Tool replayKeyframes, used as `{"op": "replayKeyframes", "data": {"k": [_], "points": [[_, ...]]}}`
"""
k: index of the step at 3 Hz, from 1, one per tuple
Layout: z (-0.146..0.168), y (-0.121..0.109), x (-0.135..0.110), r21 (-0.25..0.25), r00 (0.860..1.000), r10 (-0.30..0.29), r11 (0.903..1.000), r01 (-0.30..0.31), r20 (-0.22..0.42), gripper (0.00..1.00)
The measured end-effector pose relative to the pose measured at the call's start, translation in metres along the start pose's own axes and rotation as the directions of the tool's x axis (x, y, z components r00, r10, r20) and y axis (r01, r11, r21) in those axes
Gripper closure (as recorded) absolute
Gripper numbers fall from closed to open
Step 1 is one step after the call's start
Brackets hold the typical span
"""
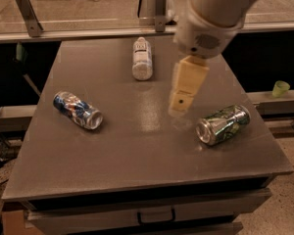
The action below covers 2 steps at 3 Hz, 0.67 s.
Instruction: Place redbull can upright
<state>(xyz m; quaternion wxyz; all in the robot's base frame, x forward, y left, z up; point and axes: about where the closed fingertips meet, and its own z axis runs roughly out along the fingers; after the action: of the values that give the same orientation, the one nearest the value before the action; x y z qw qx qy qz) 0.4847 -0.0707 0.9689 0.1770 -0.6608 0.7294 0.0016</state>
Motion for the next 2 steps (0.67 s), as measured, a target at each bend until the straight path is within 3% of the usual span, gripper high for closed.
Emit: {"op": "replayKeyframes", "data": {"k": [1,2], "points": [[0.0218,0.0104,-0.1031,-0.054,0.992,-0.098,0.9932,0.103,0.083,0.0],[0.0216,0.0104,-0.1029,-0.053,0.992,-0.098,0.9933,0.102,0.083,0.0]]}}
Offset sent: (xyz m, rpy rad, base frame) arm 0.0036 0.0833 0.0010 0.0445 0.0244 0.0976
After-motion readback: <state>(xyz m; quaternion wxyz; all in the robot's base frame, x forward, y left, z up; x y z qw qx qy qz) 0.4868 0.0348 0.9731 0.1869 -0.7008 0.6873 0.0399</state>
